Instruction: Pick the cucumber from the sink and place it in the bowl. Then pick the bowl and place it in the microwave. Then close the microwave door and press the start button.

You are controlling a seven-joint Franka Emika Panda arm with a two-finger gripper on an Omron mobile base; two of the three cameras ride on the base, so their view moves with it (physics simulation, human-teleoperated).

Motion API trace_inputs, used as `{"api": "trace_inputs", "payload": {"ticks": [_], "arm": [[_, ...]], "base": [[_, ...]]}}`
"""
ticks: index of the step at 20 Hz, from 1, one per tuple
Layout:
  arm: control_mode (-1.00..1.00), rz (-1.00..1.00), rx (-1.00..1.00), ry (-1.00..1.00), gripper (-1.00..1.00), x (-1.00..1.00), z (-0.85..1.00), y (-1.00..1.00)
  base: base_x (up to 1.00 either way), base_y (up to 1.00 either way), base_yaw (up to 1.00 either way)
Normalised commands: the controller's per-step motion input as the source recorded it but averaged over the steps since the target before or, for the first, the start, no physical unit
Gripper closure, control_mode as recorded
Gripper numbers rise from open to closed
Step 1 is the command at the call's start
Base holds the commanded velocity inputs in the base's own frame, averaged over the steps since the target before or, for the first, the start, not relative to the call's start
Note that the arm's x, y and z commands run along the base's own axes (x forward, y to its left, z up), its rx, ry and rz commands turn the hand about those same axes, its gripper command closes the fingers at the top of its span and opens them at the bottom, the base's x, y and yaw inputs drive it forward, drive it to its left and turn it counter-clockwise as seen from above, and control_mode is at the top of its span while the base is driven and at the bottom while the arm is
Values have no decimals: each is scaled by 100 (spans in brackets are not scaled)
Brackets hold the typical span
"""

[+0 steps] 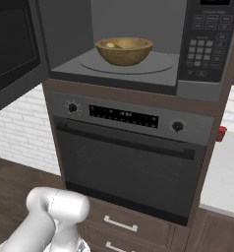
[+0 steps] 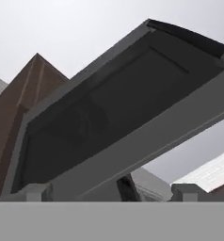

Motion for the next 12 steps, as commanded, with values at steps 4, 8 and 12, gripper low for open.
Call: {"api": "trace_inputs", "payload": {"ticks": [4, 8, 12], "arm": [[-100, 27, 9, -23, -100, -24, 37, -7], [-100, 27, 18, -27, -100, -31, 42, -31], [-100, 25, 21, -26, -100, -31, 50, -36]], "base": [[0, 0, 0], [0, 0, 0], [0, 0, 0]]}}
